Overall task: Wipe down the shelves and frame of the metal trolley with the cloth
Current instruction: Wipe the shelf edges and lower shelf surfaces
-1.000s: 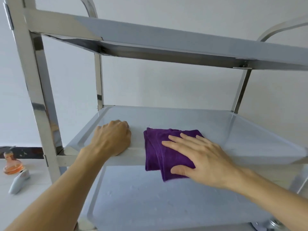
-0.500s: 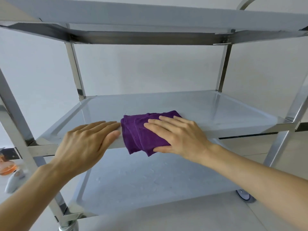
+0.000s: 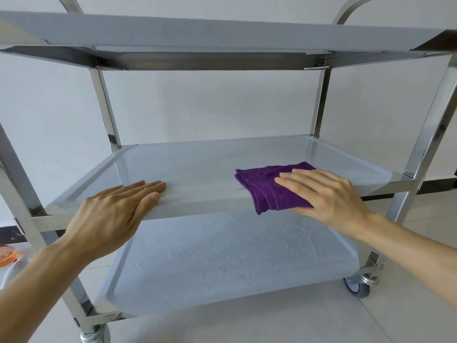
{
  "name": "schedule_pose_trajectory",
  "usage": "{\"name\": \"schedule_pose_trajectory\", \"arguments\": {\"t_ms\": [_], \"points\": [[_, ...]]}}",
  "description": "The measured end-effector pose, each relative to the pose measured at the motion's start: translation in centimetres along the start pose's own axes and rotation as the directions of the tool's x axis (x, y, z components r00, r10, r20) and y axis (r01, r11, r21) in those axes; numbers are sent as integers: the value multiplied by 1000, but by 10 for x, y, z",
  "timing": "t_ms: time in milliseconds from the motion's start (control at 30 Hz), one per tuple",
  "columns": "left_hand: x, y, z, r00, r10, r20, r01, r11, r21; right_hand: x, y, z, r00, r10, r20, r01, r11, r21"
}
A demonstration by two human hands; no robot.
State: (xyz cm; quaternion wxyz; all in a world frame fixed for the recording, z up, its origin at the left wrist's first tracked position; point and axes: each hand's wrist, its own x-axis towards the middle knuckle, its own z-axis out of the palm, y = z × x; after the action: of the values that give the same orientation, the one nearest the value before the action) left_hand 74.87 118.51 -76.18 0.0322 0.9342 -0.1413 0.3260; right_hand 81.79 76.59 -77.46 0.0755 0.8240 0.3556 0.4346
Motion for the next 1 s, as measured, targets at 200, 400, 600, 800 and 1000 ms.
{"name": "schedule_pose_trajectory", "arguments": {"t_ms": [200, 400, 600, 800, 1000], "points": [[-10, -37, 3, 987, -140, 81, 137, 990, 35, 21, -28, 6, 1000, -12, -11, 12, 1000, -10], [-3, -65, 17, 966, -256, 16, 257, 966, -40, 55, -67, 10, 1000, 3, 17, -4, 999, 42], [14, 6, 0, 982, -189, 17, 190, 979, -69, 67, -78, 5, 994, -52, 99, 38, 990, 134], [27, 53, -6, 994, -33, 102, 53, 978, -201, 29, -42, -23, 986, -39, 160, 6, 980, 200], [55, 118, 6, 991, 116, 63, -94, 955, -280, -11, -13, -72, 950, 287, 122, -312, 884, 349]]}}
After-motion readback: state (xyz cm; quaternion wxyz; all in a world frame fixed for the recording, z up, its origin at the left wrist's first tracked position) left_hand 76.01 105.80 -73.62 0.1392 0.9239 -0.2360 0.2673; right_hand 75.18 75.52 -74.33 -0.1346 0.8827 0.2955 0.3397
